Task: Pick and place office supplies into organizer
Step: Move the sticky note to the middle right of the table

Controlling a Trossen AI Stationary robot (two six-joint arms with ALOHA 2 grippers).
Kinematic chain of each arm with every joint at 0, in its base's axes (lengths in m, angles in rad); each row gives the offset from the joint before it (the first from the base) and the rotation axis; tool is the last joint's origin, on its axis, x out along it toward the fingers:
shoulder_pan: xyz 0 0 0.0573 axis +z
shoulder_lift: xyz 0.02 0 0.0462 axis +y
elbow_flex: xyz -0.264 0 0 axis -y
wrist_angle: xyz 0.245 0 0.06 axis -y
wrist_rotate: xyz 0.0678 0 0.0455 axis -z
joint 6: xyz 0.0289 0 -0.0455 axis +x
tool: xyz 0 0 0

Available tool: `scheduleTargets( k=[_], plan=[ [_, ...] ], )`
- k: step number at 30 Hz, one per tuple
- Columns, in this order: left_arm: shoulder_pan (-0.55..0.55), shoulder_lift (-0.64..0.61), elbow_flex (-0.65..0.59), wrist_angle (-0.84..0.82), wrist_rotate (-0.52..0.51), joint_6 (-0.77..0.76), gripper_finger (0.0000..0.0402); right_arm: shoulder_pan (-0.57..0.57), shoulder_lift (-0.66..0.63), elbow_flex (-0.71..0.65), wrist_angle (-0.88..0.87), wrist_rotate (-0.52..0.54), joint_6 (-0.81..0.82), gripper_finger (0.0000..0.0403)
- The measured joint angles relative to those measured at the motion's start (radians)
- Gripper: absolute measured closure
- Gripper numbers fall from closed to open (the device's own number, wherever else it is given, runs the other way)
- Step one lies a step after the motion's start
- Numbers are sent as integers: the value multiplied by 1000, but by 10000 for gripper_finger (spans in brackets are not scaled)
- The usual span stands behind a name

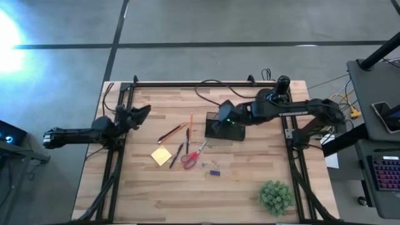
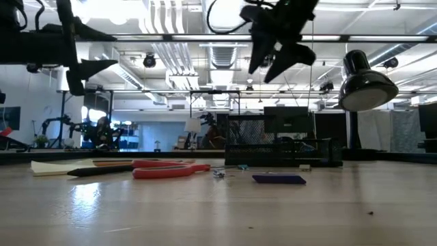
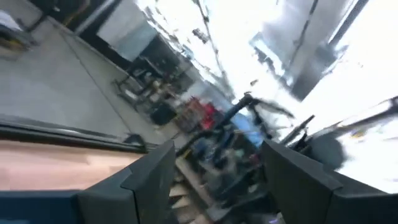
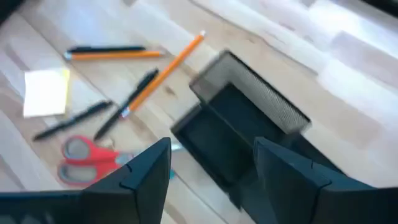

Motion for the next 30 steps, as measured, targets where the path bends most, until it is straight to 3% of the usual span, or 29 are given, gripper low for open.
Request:
scheduleTargets(
  k=[2,8,12,17,22,27,30],
  plan=[
    [0,8,45,-158,56,-3,174,-6,39,33,8,-89,-21,188],
    [-2,103,248,-853,353,-80,174,-18,158,101,64,-316,-36,189],
    [-9,176,344,-1093,472,-67,174,-19,229,118,209,-403,12,189],
    [-26,233,362,-1107,709,-49,174,-26,308,164,336,-411,32,189],
    [-69,290,354,-1118,688,-13,174,-26,372,210,338,-410,-59,188],
    [-99,375,333,-1095,661,-155,182,-36,412,241,357,-491,-68,191],
    [-121,444,308,-963,668,-219,200,-43,416,252,356,-495,-68,193]
  ],
)
